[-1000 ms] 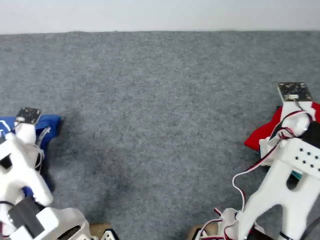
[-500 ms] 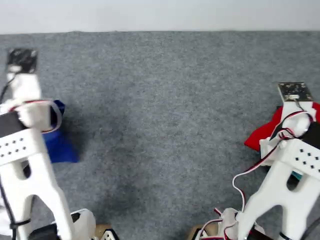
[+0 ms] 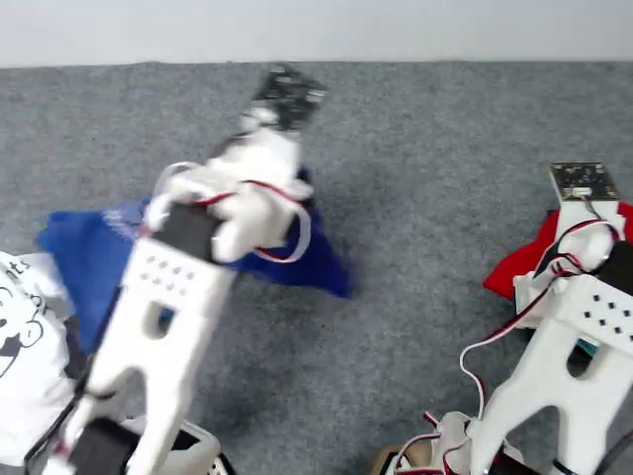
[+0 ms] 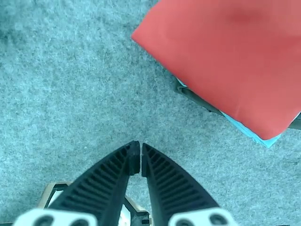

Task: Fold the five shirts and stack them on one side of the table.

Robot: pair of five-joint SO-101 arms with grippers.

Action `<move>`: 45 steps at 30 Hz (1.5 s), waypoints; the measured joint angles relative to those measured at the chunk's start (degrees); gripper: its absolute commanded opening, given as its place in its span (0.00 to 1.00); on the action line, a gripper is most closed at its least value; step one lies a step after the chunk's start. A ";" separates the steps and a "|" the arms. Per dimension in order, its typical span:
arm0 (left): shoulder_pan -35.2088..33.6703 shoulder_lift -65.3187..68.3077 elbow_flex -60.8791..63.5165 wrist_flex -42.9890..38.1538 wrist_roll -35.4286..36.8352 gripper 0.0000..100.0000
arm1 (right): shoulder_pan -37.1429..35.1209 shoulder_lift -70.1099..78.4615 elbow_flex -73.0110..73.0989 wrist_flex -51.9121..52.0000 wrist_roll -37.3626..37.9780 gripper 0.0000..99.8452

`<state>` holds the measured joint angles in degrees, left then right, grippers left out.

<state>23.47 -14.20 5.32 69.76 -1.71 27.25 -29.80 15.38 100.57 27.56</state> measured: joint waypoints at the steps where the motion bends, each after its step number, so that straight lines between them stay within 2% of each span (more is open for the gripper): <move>1: 0.97 2.73 -1.67 0.00 0.00 0.01 | 0.00 0.00 0.00 0.00 0.00 0.01; 3: 2.55 8.26 -4.92 0.00 0.00 0.03 | 0.00 0.00 0.00 0.00 0.00 0.01; 6: 3.78 15.38 -9.49 0.00 0.00 0.10 | -0.97 0.00 0.00 0.00 -0.09 0.01; 10: 3.96 18.55 -17.23 3.78 1.58 0.18 | -4.22 0.00 0.00 0.00 -0.18 0.01; 17: 0.35 18.55 -29.80 13.98 2.73 0.20 | -15.82 0.00 0.00 0.00 -0.18 0.01; 23: -7.65 18.55 -36.40 25.49 0.53 0.20 | -25.76 6.51 0.00 0.00 -0.53 0.02; 26: -14.15 18.55 -38.42 29.10 0.26 0.20 | -31.03 11.52 0.00 0.00 -2.20 0.08; 30: -24.00 18.29 -38.24 29.45 -0.44 0.20 | -39.38 17.76 0.00 -0.18 -3.96 0.22; 38: -35.69 12.66 -28.40 29.63 -4.13 0.20 | -47.21 28.04 0.00 -10.11 -6.24 0.22; 45: -41.05 11.69 -23.38 29.63 -4.13 0.20 | -49.32 37.54 0.00 -18.29 -6.24 0.22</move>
<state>-17.58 -2.51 -18.07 99.38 -5.85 -22.07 7.74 15.38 82.29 21.32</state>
